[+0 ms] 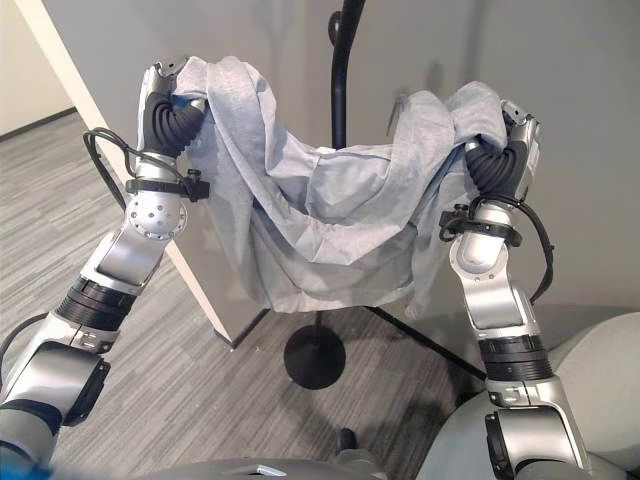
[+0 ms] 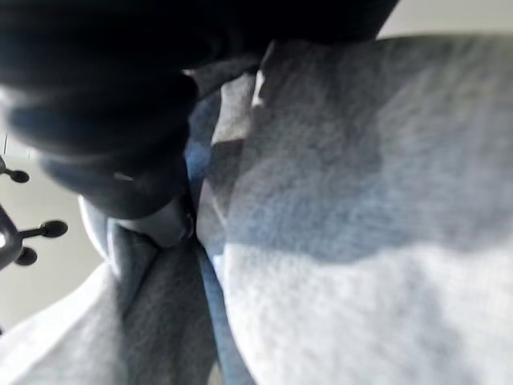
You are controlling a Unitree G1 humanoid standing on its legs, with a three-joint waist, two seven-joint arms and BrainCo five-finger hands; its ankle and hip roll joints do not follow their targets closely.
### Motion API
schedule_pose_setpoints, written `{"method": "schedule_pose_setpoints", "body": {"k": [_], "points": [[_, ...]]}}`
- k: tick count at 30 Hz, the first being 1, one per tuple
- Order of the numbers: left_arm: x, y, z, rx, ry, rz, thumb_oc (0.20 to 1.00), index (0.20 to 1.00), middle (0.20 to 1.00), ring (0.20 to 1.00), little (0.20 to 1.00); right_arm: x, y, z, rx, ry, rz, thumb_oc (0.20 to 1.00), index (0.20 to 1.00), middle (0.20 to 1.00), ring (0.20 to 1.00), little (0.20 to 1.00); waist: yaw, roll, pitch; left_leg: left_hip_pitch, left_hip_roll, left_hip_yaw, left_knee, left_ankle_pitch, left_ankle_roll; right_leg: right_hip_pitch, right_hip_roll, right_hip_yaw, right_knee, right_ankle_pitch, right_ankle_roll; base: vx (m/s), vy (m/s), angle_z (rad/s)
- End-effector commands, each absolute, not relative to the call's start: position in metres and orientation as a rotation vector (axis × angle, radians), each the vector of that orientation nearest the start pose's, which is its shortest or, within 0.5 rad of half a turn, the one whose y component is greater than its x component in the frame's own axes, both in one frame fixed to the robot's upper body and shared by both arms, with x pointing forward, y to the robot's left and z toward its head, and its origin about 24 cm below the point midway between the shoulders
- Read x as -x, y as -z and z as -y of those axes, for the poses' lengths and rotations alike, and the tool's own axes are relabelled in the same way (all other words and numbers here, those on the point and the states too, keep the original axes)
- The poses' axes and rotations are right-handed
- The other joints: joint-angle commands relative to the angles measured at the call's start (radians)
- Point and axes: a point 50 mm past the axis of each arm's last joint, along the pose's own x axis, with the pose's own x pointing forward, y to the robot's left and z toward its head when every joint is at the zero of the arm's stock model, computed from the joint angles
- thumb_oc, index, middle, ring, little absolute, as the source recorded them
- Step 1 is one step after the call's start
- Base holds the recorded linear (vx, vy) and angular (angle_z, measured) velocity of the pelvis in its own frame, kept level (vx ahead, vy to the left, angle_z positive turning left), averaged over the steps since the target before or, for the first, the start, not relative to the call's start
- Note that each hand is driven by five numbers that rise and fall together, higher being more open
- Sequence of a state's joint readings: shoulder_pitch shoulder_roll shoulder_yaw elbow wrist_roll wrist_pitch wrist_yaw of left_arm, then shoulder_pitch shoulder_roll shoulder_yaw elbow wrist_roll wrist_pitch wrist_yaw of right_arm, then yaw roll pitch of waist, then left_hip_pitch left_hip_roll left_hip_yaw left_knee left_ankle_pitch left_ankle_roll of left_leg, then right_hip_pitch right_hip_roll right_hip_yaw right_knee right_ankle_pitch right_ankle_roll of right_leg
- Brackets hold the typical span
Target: Hang the clothes on the sofa on the clothes rack.
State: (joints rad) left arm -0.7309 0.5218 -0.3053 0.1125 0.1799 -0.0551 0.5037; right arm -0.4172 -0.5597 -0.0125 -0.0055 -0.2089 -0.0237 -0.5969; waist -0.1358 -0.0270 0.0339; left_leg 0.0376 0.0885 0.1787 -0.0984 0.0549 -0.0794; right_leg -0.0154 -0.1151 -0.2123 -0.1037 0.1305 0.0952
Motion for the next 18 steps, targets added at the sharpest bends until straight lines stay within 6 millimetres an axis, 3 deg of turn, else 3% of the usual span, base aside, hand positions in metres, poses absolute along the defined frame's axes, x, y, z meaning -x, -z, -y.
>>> {"method": "schedule_pose_setpoints", "body": {"k": [1,12,18], "points": [[-0.331,-0.282,-0.151,-0.644,-0.290,0.969,0.200,0.200,0.200,0.200,0.200,-0.285,-0.249,0.251,0.602,0.726,0.870,0.200,0.200,0.200,0.200,0.200,0.008,0.007,-0.041,0.046,0.014,0.009,0.011,-0.121,-0.038,0.050,-0.057,-0.002,0.016,-0.104,0.160,0.02,-0.009,-0.14],[-0.341,-0.295,-0.147,-0.654,-0.296,0.973,0.200,0.200,0.200,0.200,0.200,-0.291,-0.275,0.257,0.631,0.754,0.914,0.200,0.200,0.200,0.200,0.200,0.002,0.008,-0.045,0.047,0.016,0.016,0.011,-0.122,-0.040,0.044,-0.056,0.001,0.016,-0.102,0.164,0.00,-0.001,-0.02],[-0.357,-0.314,-0.148,-0.734,-0.335,0.952,0.200,0.200,0.200,0.200,0.200,-0.317,-0.306,0.256,0.707,0.713,0.881,0.200,0.200,0.200,0.200,0.200,0.010,-0.002,-0.053,0.045,0.019,0.019,0.011,-0.116,-0.047,0.040,-0.054,0.002,0.016,-0.099,0.167,0.00,0.000,0.00]]}}
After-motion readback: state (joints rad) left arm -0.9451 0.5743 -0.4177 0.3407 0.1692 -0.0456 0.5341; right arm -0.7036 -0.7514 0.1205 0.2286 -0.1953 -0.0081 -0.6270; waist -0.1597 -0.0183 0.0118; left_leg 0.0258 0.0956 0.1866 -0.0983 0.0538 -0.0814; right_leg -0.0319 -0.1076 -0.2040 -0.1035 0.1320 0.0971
